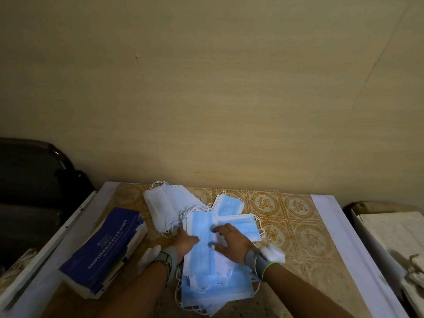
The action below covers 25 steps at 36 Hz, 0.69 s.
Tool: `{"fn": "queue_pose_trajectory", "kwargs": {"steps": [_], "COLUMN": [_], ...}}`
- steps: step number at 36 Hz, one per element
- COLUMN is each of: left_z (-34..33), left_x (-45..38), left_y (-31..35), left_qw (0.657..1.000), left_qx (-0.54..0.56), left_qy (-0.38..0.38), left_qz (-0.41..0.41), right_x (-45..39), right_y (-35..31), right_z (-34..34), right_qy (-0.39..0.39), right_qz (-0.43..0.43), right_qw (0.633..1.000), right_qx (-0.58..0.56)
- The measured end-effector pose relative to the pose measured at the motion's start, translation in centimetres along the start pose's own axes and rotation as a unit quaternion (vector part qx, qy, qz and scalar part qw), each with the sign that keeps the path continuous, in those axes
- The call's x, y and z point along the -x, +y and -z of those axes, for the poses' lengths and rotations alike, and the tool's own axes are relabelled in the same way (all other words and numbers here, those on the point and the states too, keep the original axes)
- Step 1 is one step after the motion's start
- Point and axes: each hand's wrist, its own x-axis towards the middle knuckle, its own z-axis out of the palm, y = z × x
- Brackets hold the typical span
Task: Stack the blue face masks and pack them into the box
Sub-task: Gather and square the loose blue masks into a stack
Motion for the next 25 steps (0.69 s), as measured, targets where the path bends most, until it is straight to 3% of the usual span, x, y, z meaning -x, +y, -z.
{"fn": "queue_pose_trajectory", "kwargs": {"steps": [4,8,11,14,18,25], "left_z": [0.0,0.0,0.0,0.0,0.4,1.1], "left_x": [1.1,1.7,1.9,2.1,2.2,2.8], "left_y": [0.6,1.1,1.3,1.5,1.8,2.1], "left_qw": [0.999,0.997,0.997,0.996,1.0,0.999], "left_qx": [-0.033,-0.071,-0.078,-0.083,-0.021,0.031], "left_qy": [-0.016,-0.019,-0.018,-0.007,0.008,0.02], "left_qz": [0.004,0.019,0.015,0.01,0.013,0.022], "right_x": [-0.4,-0.8,-1.1,-1.6,-1.8,-1.2], "right_y": [1.2,2.0,2.4,3.2,4.8,5.7], "right_z": [-0.3,-0.6,-0.4,0.4,0.8,1.1], "right_qy": [-0.019,-0.053,-0.046,-0.013,0.017,-0.037], "right_qz": [0.016,0.011,0.006,-0.016,-0.043,-0.056], "right_qw": [0.997,0.997,0.998,0.991,0.969,0.963], "right_qx": [0.069,0.048,0.048,0.133,0.241,0.262]}}
